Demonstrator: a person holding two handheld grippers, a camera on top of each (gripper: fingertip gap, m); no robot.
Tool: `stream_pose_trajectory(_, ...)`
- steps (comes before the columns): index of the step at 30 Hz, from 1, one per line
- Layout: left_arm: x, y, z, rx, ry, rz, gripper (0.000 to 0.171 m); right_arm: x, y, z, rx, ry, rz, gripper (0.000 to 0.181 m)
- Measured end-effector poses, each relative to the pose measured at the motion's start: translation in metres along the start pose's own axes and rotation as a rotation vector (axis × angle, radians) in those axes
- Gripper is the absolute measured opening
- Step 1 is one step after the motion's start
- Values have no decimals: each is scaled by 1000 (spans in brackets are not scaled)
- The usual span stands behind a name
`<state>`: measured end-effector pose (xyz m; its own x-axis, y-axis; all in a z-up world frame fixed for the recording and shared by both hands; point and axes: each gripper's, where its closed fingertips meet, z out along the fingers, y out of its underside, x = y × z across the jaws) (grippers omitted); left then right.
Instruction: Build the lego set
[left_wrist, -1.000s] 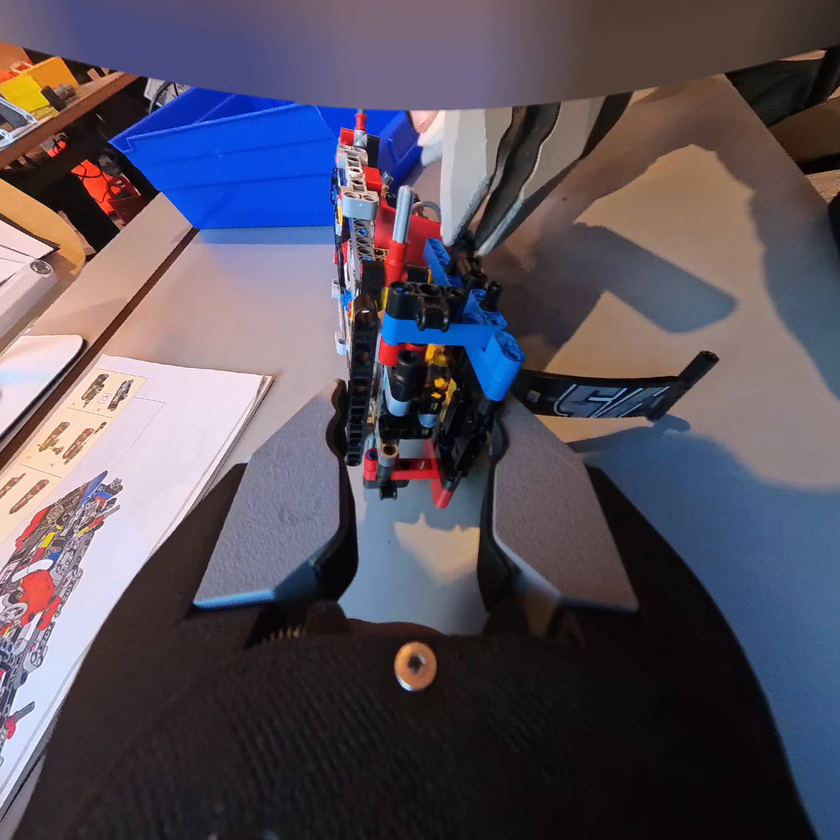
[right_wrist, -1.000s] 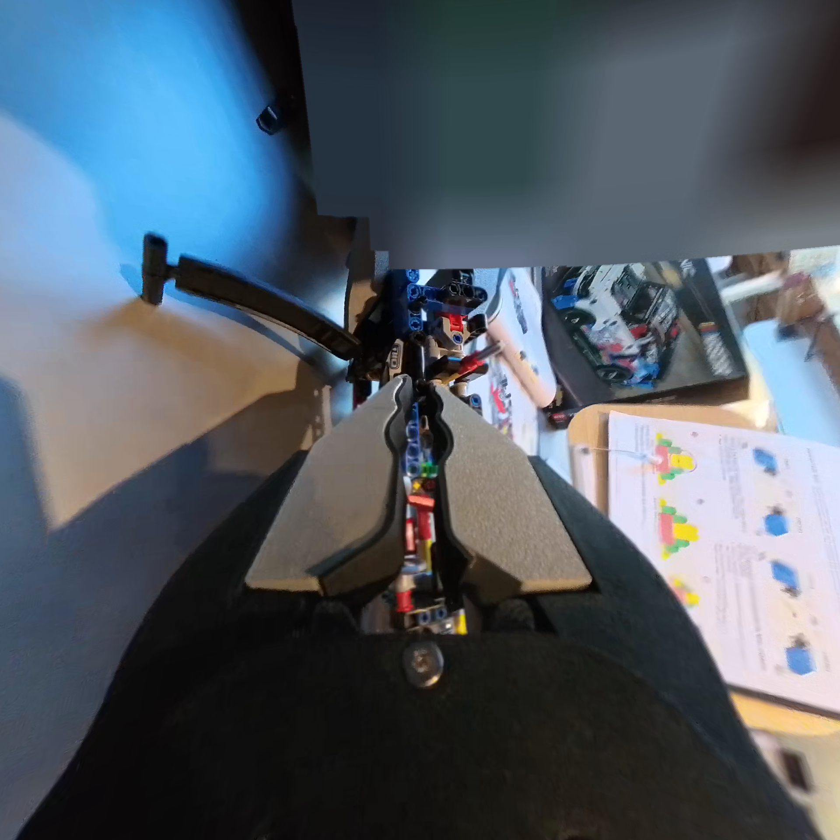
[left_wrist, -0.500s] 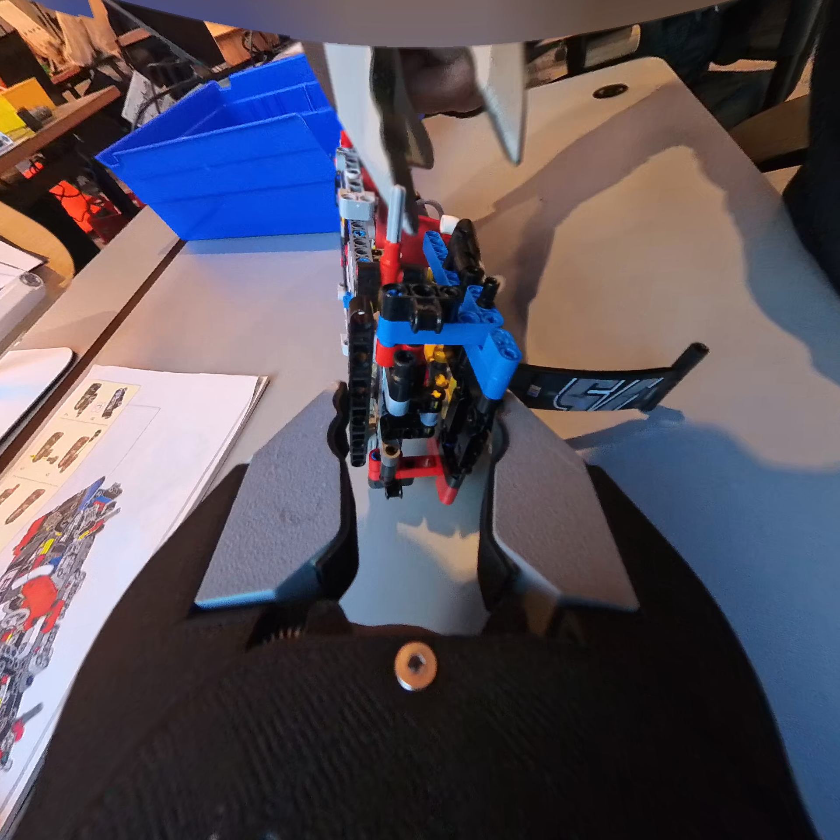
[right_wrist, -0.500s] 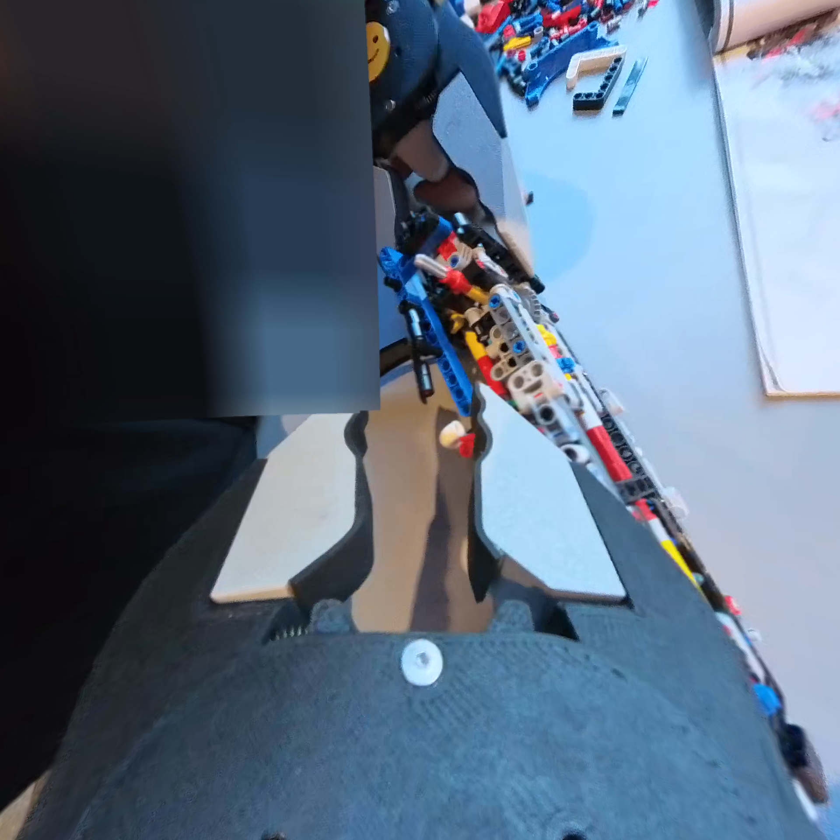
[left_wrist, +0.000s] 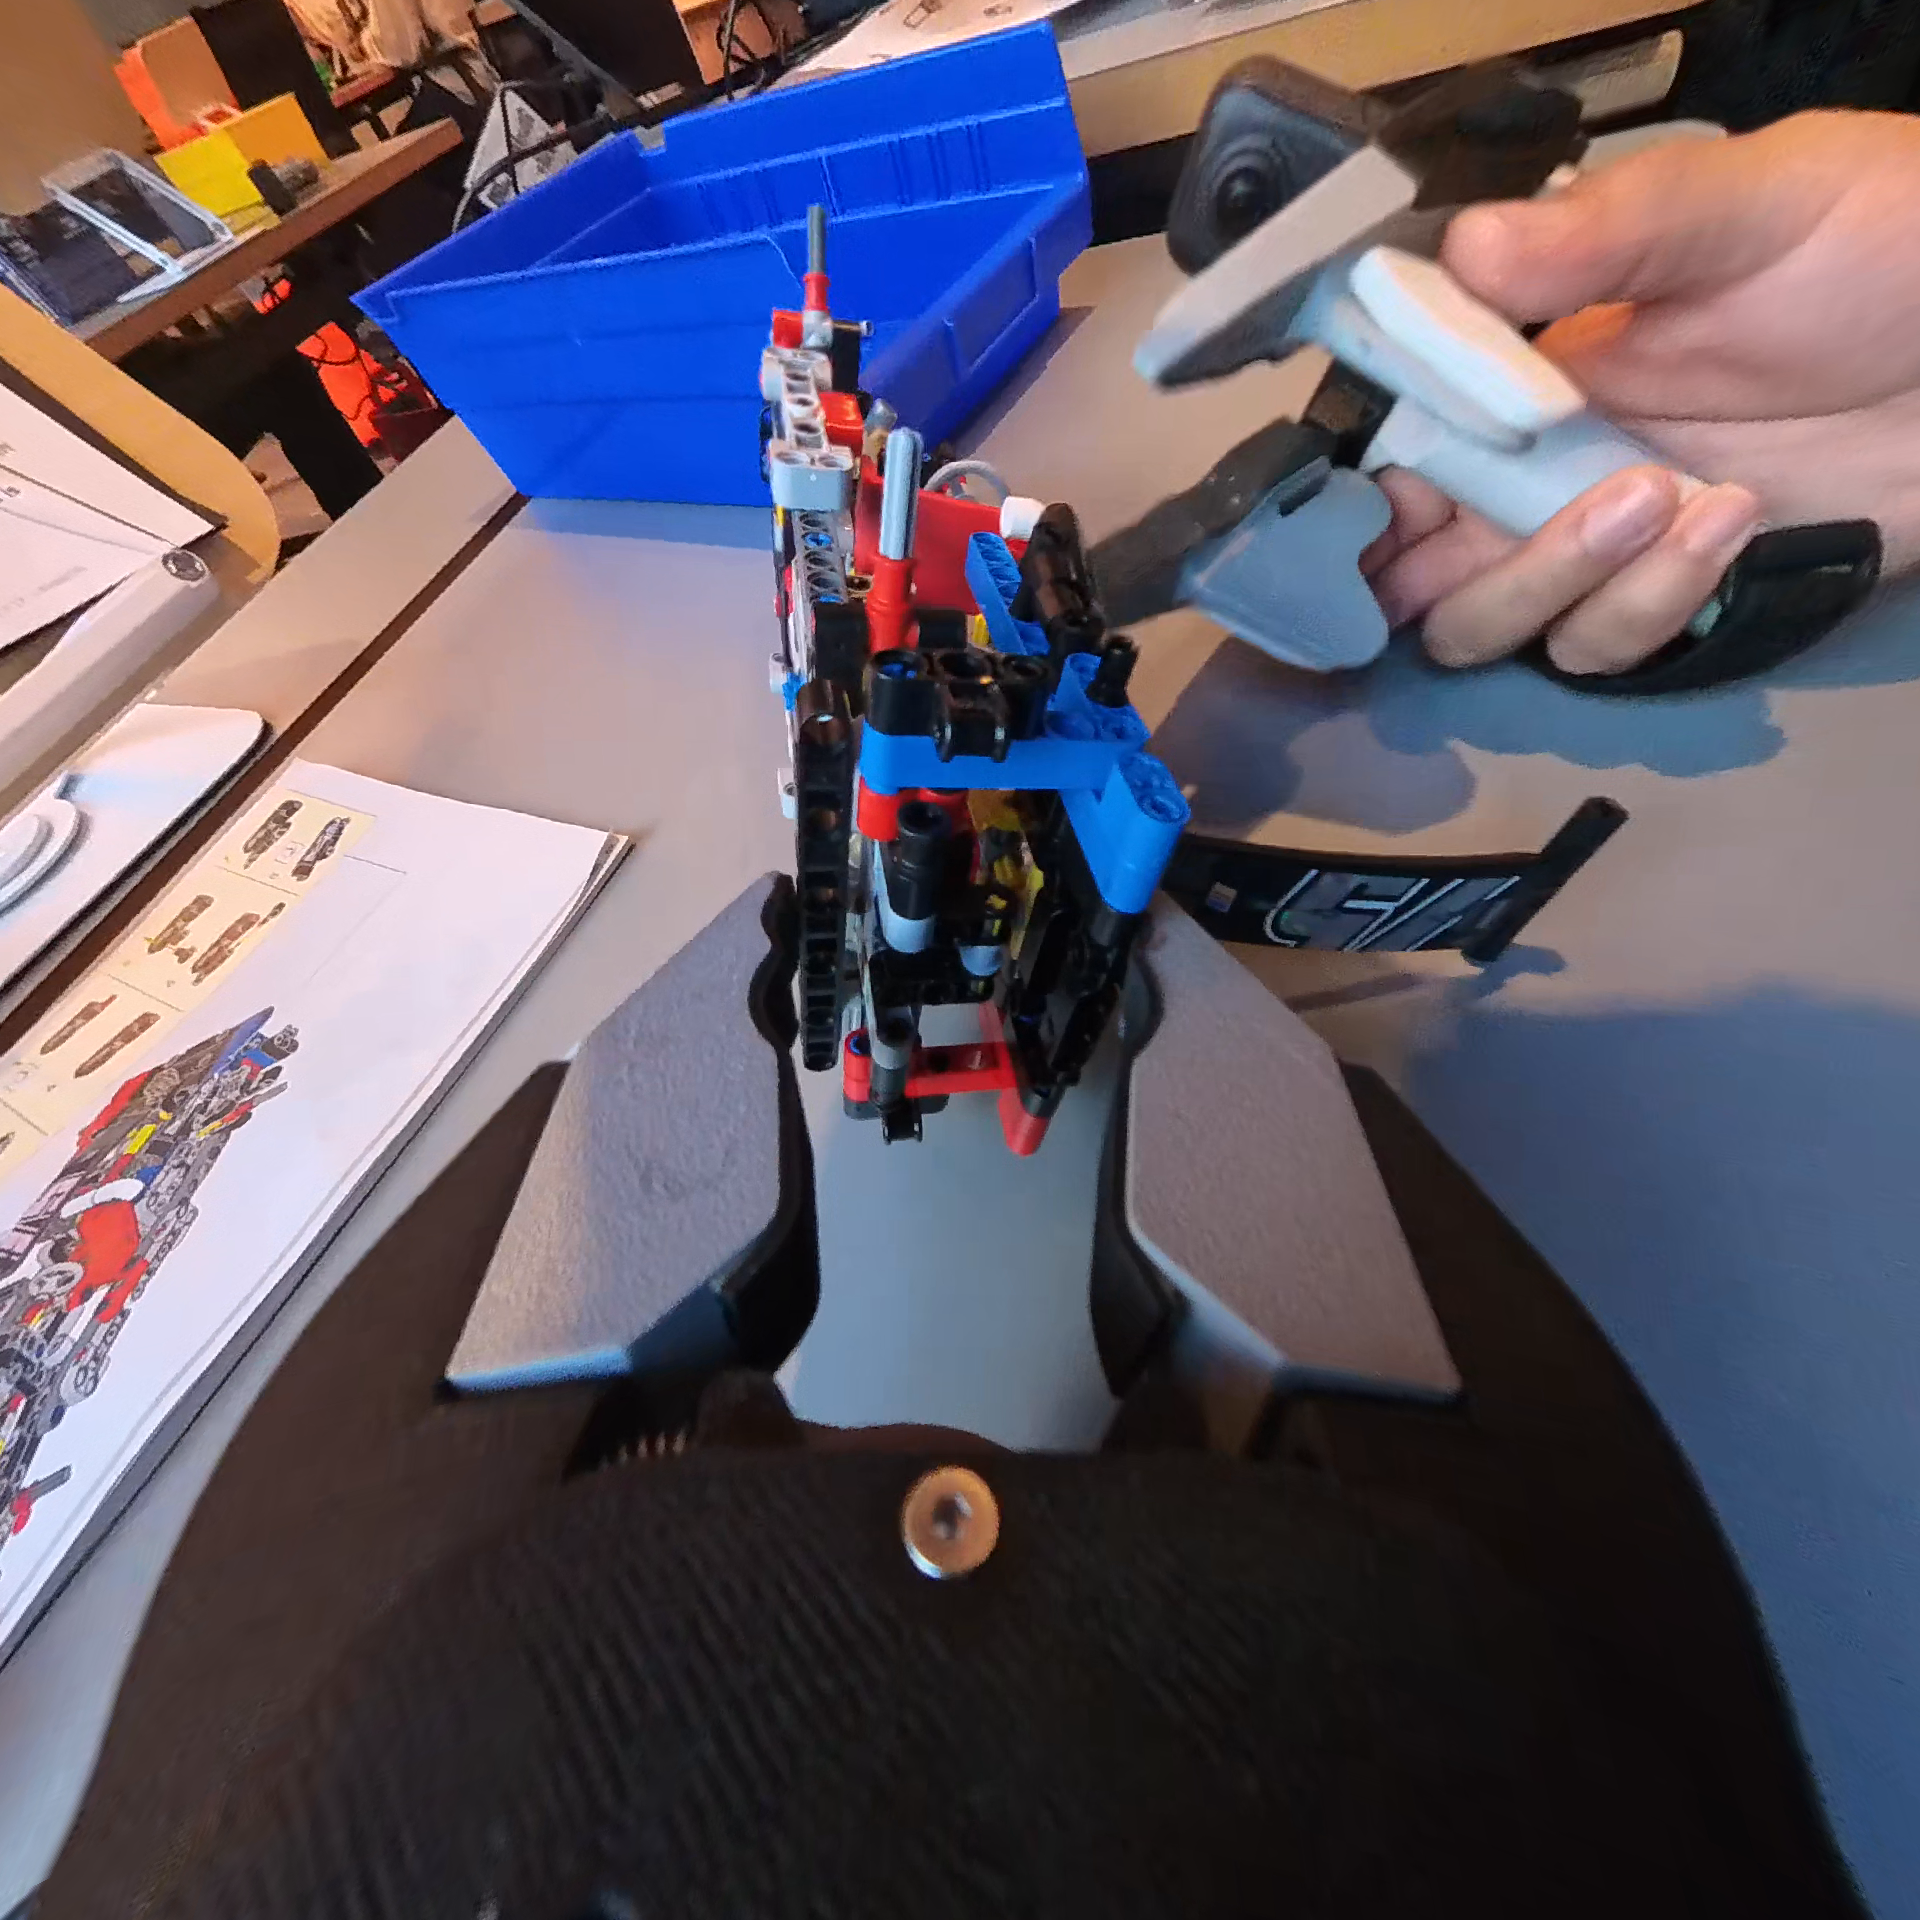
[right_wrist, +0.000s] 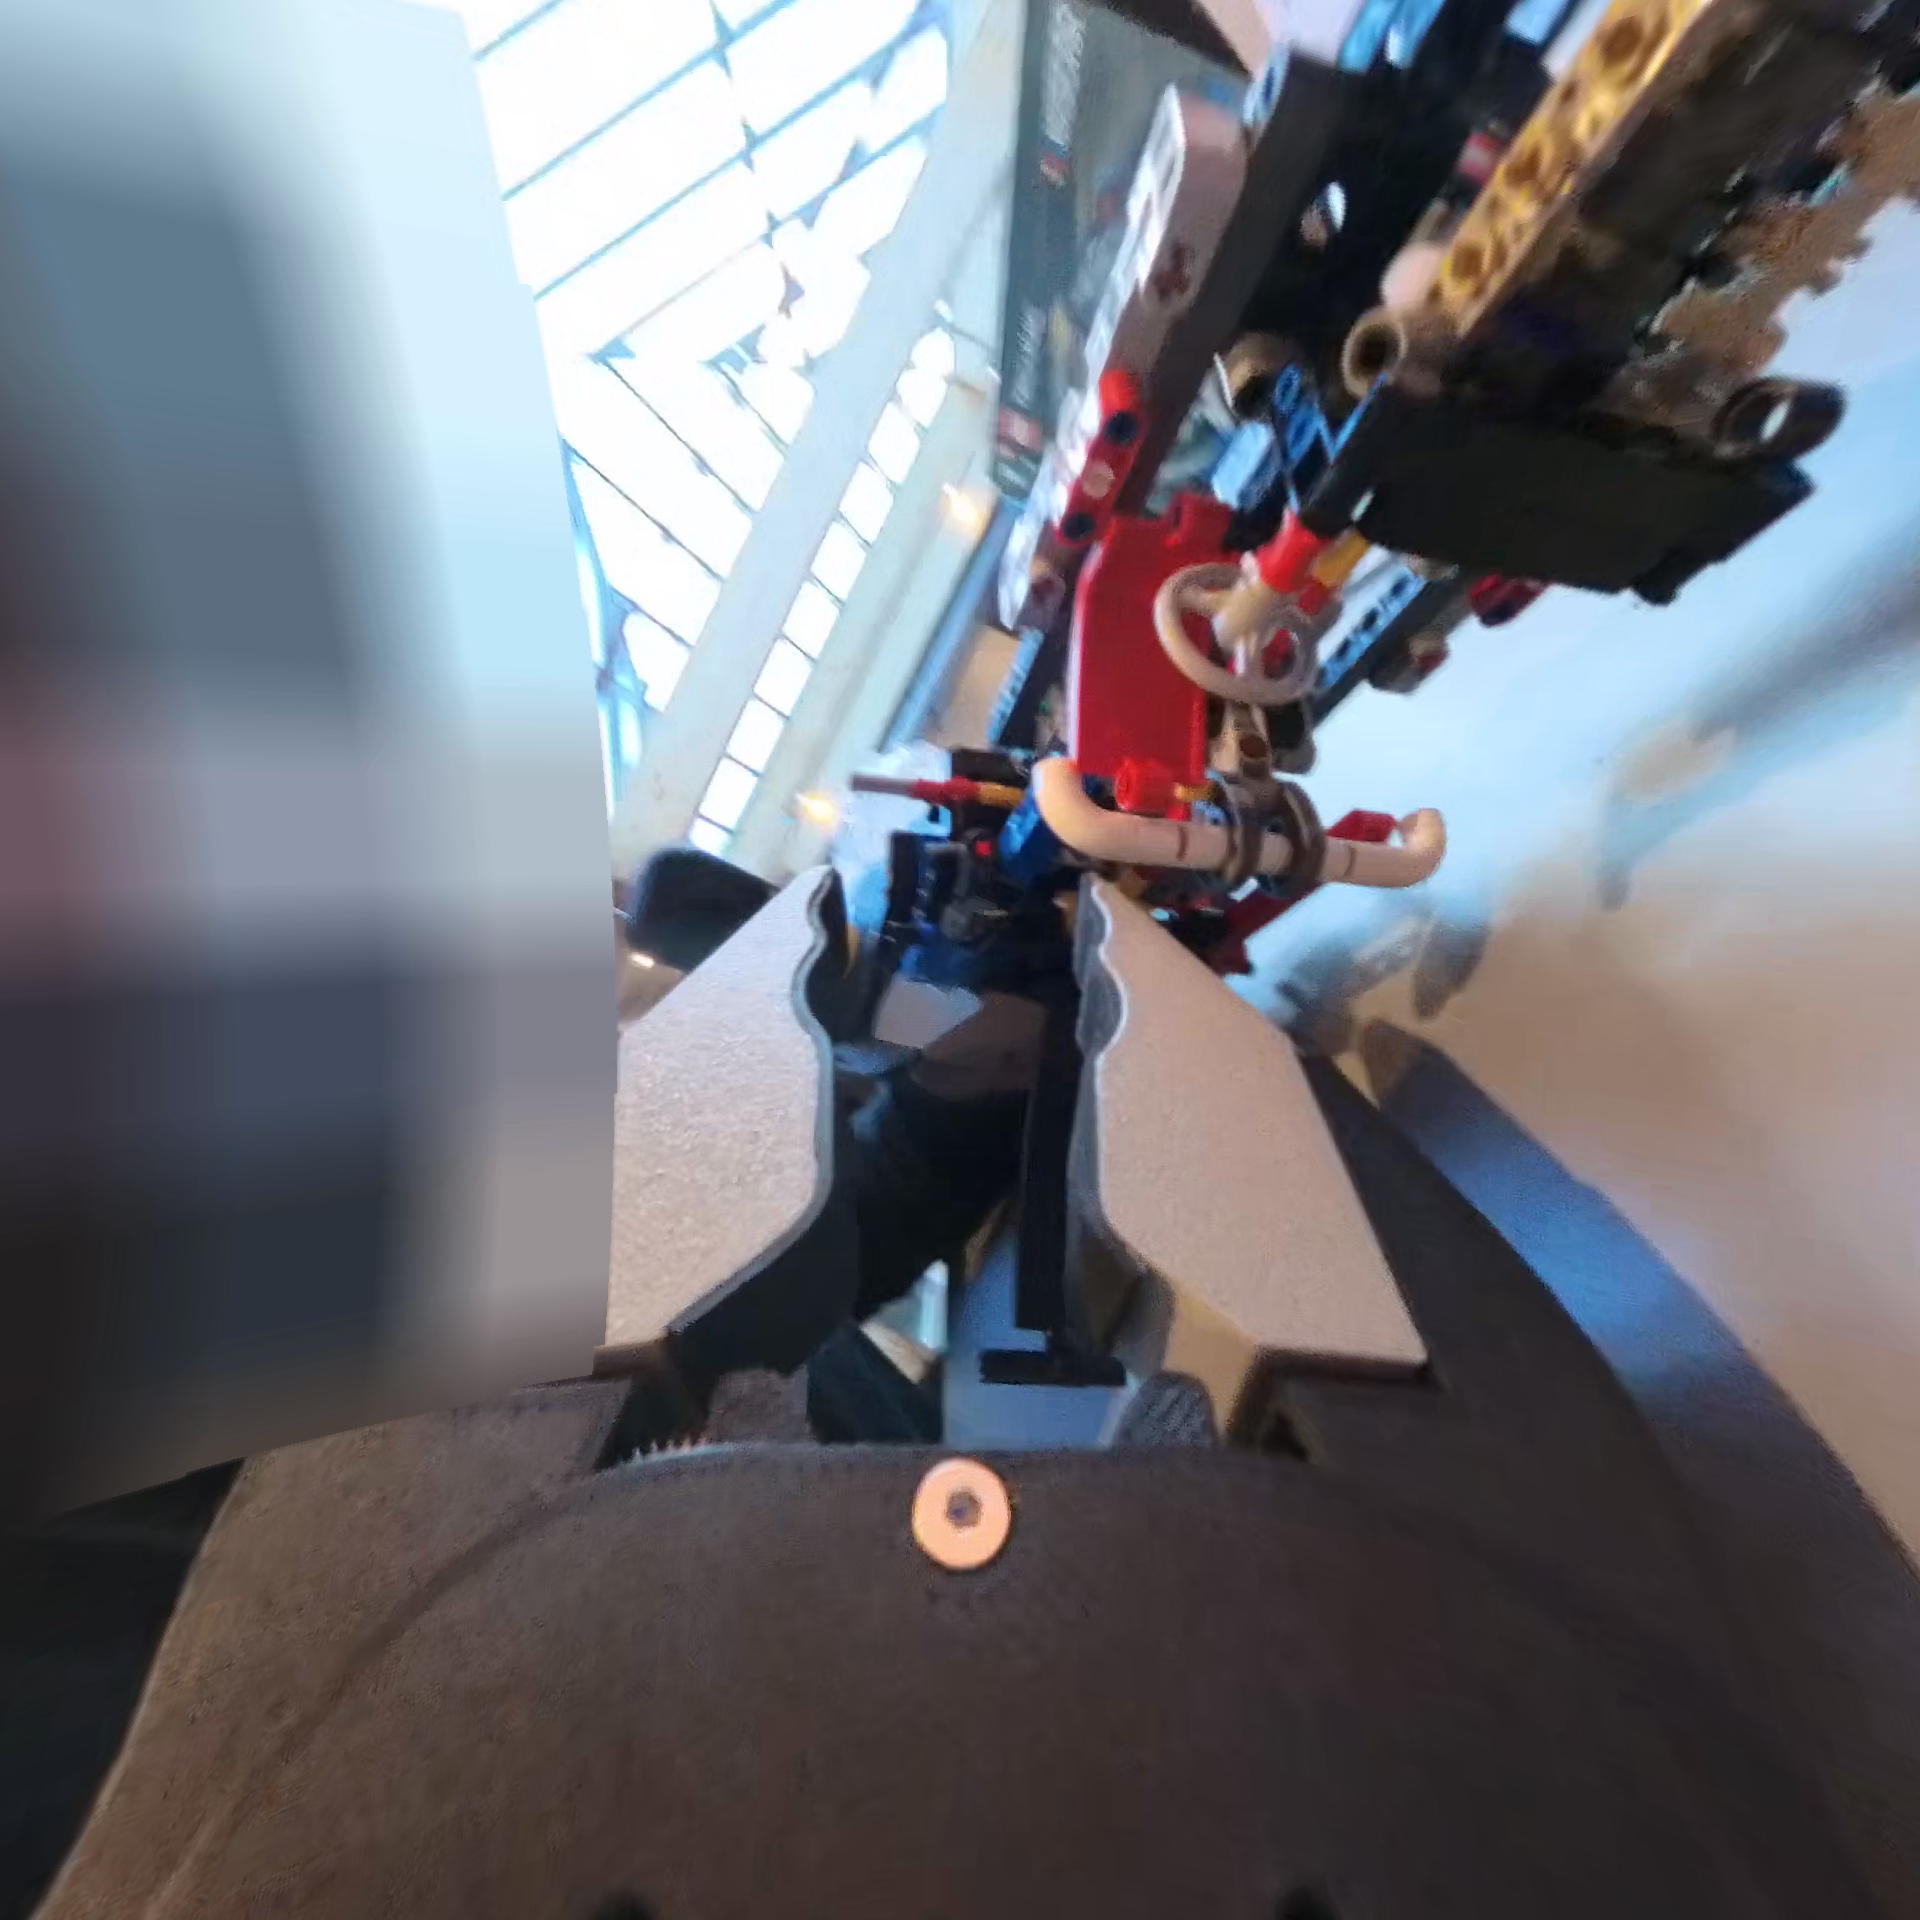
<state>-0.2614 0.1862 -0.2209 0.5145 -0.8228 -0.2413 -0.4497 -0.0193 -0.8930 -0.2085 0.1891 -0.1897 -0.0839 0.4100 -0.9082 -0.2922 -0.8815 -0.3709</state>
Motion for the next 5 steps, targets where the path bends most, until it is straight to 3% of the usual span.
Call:
stream_pose_trajectory(1, 1, 0, 0, 1, 2, -1, 59, 7, 5, 4, -32, 60, -21, 49)
stream_pose_trajectory(4, 1, 0, 0, 1, 2, -9, 59, 5, 12, 18, -75, 19, 3, 51)
stream_pose_trajectory(5, 0, 0, 0, 0, 0, -10, 59, 3, 9, 21, -56, -21, 41, 44)
